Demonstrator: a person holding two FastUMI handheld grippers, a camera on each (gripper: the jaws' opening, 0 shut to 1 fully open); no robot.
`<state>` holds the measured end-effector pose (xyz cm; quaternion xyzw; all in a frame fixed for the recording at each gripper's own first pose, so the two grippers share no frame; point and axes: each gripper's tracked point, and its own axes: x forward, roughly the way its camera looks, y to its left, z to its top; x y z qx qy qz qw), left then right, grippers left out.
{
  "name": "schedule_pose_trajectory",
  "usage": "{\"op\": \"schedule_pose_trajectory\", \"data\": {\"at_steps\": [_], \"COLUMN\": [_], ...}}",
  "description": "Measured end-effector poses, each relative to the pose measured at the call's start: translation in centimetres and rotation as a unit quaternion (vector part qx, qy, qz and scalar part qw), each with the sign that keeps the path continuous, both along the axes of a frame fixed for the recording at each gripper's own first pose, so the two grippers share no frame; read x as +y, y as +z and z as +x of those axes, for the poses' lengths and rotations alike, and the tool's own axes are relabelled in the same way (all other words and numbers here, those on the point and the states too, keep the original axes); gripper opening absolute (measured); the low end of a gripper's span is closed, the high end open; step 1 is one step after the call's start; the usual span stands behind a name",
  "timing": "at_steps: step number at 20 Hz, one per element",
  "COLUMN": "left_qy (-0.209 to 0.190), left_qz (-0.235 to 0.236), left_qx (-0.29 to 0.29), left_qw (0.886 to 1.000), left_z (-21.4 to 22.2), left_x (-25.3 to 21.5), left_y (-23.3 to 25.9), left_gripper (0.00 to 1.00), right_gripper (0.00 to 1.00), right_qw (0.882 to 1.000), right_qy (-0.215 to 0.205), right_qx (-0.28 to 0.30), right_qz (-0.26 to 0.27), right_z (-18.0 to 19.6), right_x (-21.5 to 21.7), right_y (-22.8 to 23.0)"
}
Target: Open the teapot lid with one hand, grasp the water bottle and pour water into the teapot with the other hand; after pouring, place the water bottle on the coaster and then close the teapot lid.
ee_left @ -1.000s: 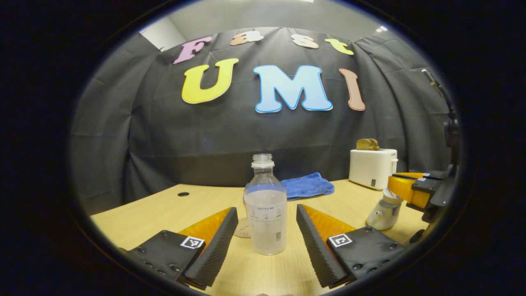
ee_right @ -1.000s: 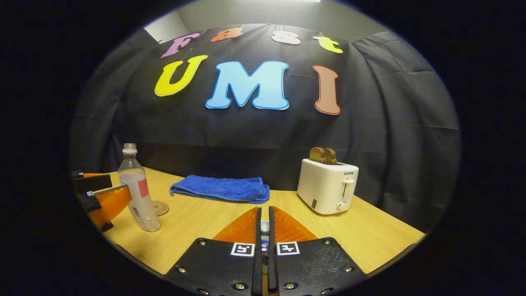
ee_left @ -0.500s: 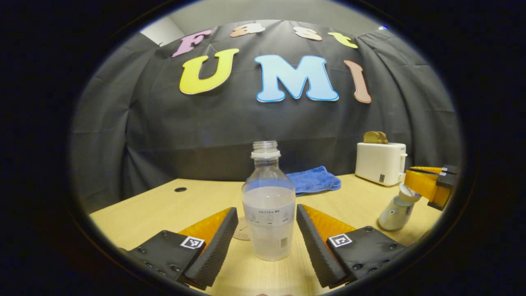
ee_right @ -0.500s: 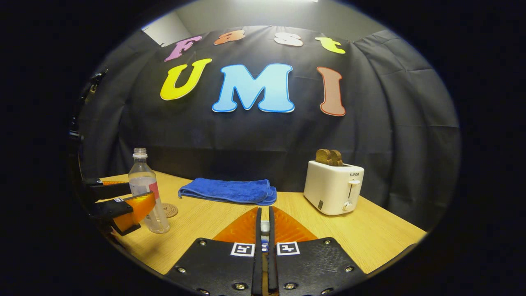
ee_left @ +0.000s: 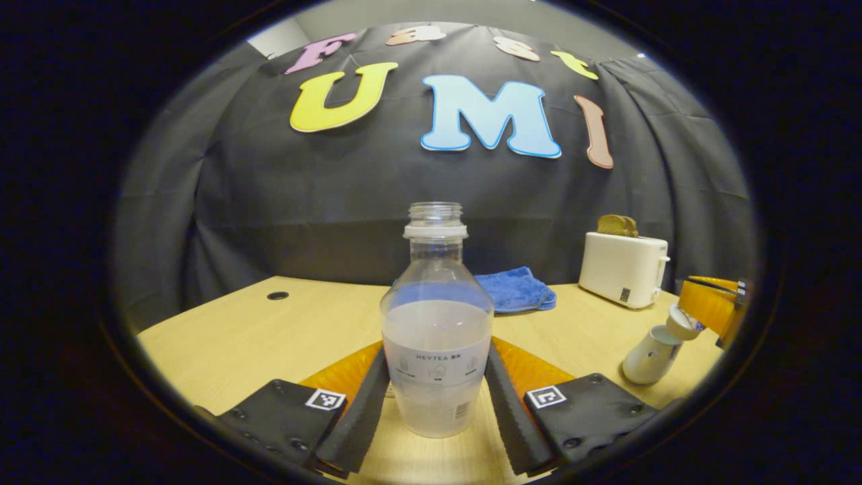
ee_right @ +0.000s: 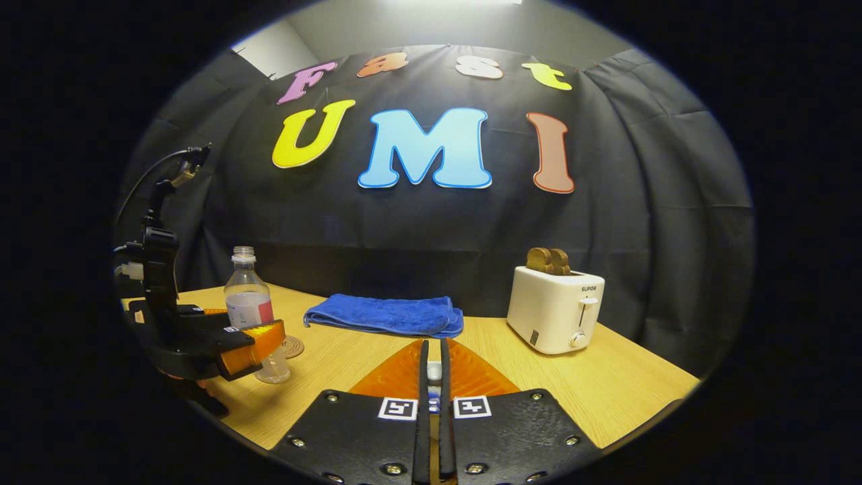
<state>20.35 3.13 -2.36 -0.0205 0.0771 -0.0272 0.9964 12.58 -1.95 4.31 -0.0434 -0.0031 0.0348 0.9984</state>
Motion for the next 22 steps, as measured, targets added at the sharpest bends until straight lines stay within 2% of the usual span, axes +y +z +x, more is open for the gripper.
{"op": "schedule_pose_trajectory", "data": {"at_steps": [2, 6, 11, 17, 20, 22], "left_qy": [0.001, 0.006, -0.008, -0.022, -0.037, -0.044], "left_qz": [0.01, 0.021, 0.031, 0.075, 0.091, 0.12], "left_qx": [0.004, 0.01, 0.01, -0.014, -0.016, -0.021], "left_qw": [1.0, 1.0, 0.999, 0.997, 0.995, 0.992], "left_z": [-0.3, -1.0, -1.8, -2.4, -2.4, -2.6], "left_x": [0.2, 0.5, 0.1, -1.6, -3.3, -4.2], "left_y": [0.1, 0.0, 0.7, 2.3, 2.2, 2.8], "left_gripper": [0.87, 0.87, 0.87, 0.87, 0.87, 0.87], "right_gripper": [0.05, 0.05, 0.05, 0.05, 0.05, 0.05], "right_qw": [1.0, 1.0, 1.0, 1.0, 1.0, 0.999], "right_qy": [0.004, 0.01, 0.014, -0.004, -0.015, -0.014], "right_qx": [-0.006, -0.021, -0.014, 0.002, 0.009, 0.016], "right_qz": [-0.008, -0.018, 0.006, 0.025, 0.023, 0.031], "right_z": [-0.9, -3.8, -9.8, -16.7, -18.9, -20.0], "right_x": [0.3, 0.7, 0.4, -1.4, -2.0, -2.2], "right_y": [0.4, 1.4, 1.2, -0.7, -1.7, -2.3]}}
